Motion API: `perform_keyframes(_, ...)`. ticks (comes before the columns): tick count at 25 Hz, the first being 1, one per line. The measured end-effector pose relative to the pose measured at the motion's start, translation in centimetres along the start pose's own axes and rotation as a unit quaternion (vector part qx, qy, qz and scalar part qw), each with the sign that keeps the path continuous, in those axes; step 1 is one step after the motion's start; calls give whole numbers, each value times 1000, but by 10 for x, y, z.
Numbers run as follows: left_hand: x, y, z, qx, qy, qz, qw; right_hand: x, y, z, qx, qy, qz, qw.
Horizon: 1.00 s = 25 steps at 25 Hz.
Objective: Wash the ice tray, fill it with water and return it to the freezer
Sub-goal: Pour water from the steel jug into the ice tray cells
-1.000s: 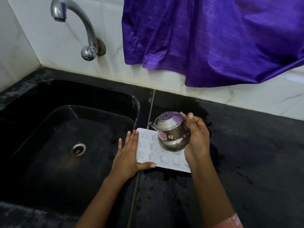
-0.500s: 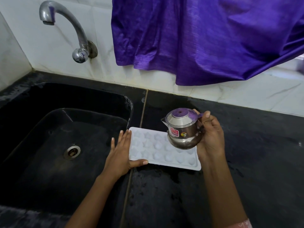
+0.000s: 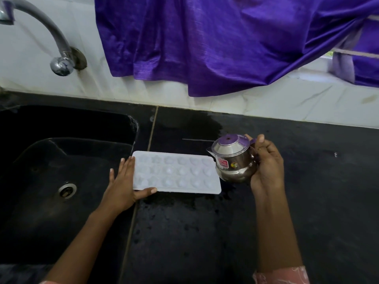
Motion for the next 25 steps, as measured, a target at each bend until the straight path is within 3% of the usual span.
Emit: perform_keyframes(25,-4,0,0,13,12,-12,1000,-8,-27,2,21,-16,-15,1000)
Point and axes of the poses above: each hand's wrist, its own z-axis towards the middle knuckle, its own y-axis out of the palm, x = y × z, the point moved 5 cm from there along z, towards the middle knuckle, and after that the axes turned 13 degrees about -y, right-handed, at the moved point
